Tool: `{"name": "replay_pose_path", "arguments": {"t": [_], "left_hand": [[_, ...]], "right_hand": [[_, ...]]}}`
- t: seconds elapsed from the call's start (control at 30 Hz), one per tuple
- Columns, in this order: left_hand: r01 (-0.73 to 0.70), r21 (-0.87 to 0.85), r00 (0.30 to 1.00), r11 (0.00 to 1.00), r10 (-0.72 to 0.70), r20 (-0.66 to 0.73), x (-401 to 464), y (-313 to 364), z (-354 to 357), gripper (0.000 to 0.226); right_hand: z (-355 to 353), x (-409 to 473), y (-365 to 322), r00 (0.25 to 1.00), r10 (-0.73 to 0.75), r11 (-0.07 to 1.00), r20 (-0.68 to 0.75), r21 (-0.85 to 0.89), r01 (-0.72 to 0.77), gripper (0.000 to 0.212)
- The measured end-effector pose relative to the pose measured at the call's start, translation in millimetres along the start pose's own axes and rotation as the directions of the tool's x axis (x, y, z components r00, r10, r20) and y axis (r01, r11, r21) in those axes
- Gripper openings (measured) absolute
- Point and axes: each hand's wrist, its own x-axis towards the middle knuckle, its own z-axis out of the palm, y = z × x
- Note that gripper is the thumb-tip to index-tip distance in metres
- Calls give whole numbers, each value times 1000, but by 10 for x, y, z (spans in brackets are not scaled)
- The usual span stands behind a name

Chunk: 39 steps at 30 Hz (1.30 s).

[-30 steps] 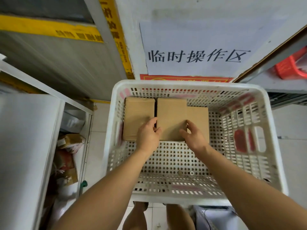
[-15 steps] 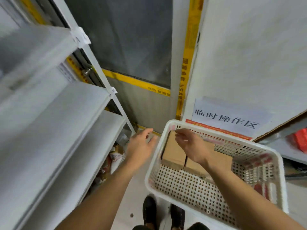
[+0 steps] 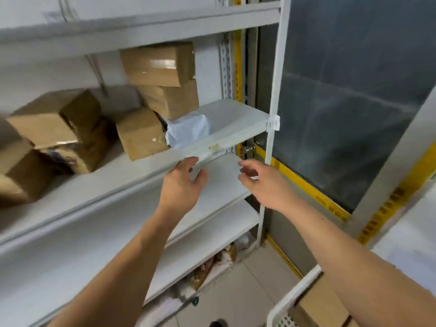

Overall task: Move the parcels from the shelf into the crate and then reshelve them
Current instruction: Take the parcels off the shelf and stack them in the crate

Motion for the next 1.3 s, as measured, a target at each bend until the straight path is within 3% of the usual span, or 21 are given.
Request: {"name": "replay_pose_path", "arguments": {"t": [0.23, 0.37, 0.5, 0.7, 0.8, 0.93, 1.2, 1.3], "left_hand": [[-28, 30, 983, 999, 32, -178, 925, -183, -750, 47], [-53, 54, 973, 997, 64, -222, 1666, -255, -1049, 63], [-10, -38, 981, 999, 3, -192, 2447, -374, -1292, 88], [80, -230, 985, 970, -112, -129, 3252, -558, -1394, 90], [22, -355, 991, 935, -67, -115, 3313, -627, -1356, 70], [-72, -410, 985, 909, 0, -173, 3159, -616, -1305, 52], [-243, -427, 963, 871, 163, -215, 2305, -562, -1025, 58], [-313, -424, 944, 850, 230, -236, 1970, -526, -851, 57]], "right_hand": [[151, 1155, -1023, 984, -178, 984, -17, 20, 178, 52], [160, 1855, -1460, 983, -155, 980, -100, 112, 166, 66], [239, 2430, -1682, 979, -129, 976, -159, 153, 153, 83], [643, 2868, -1751, 953, -125, 960, -275, 208, 186, 100], [755, 2952, -1734, 949, -112, 947, -295, 259, 192, 101], [758, 2903, -1697, 935, -114, 914, -337, 333, 232, 72], [600, 2234, -1409, 927, -48, 815, -371, 522, 251, 82], [458, 1869, -1301, 927, 12, 765, -375, 600, 233, 64]]}}
